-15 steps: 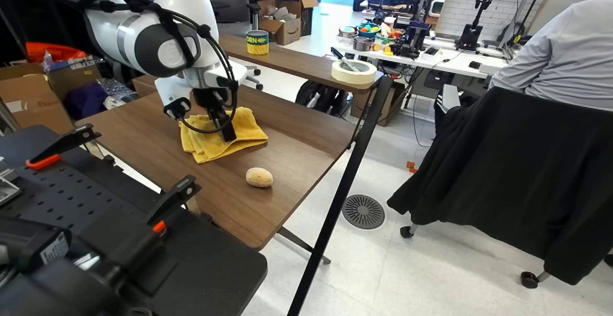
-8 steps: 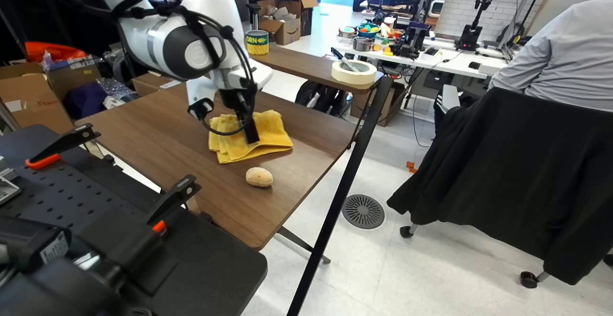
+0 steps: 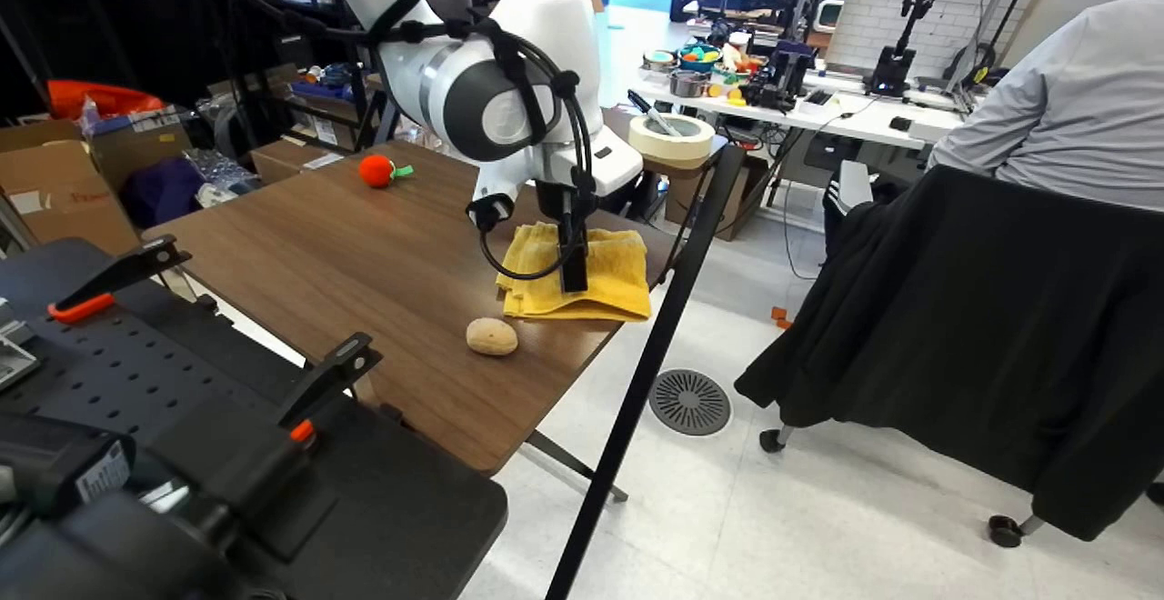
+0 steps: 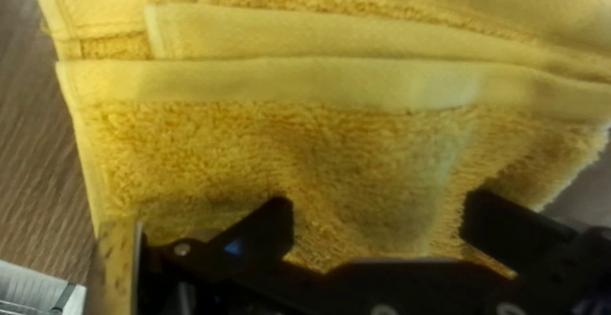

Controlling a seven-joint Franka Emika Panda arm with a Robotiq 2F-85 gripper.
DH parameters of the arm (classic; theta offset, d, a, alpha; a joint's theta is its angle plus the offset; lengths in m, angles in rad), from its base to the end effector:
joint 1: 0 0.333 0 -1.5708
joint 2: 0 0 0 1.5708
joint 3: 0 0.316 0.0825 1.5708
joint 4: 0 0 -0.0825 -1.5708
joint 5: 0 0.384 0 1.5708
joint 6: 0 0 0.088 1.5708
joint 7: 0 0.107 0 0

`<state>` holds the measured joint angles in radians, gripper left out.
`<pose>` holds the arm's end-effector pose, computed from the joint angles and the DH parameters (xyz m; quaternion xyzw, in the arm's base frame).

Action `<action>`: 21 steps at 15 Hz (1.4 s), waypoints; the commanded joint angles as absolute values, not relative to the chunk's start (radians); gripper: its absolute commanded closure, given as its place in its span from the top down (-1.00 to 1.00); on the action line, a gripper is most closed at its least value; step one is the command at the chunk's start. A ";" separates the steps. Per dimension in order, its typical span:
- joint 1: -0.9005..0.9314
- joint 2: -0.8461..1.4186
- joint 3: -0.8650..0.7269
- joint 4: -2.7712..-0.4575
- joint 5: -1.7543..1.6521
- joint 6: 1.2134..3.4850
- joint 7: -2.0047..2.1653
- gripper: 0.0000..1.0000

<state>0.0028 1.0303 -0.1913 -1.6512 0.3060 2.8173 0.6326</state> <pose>0.6507 -0.1277 0.0342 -0.8745 0.4775 -0.0852 0.0006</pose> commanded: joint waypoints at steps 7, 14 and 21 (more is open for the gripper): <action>0.108 1.067 0.011 -1.608 0.326 2.913 0.637 1.00; 0.091 1.128 -0.119 -1.531 0.344 2.921 0.746 1.00; 0.048 1.161 -0.195 -1.473 0.254 2.849 0.732 1.00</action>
<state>0.0649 1.1097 -0.1957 -1.5353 0.3093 2.8931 0.8013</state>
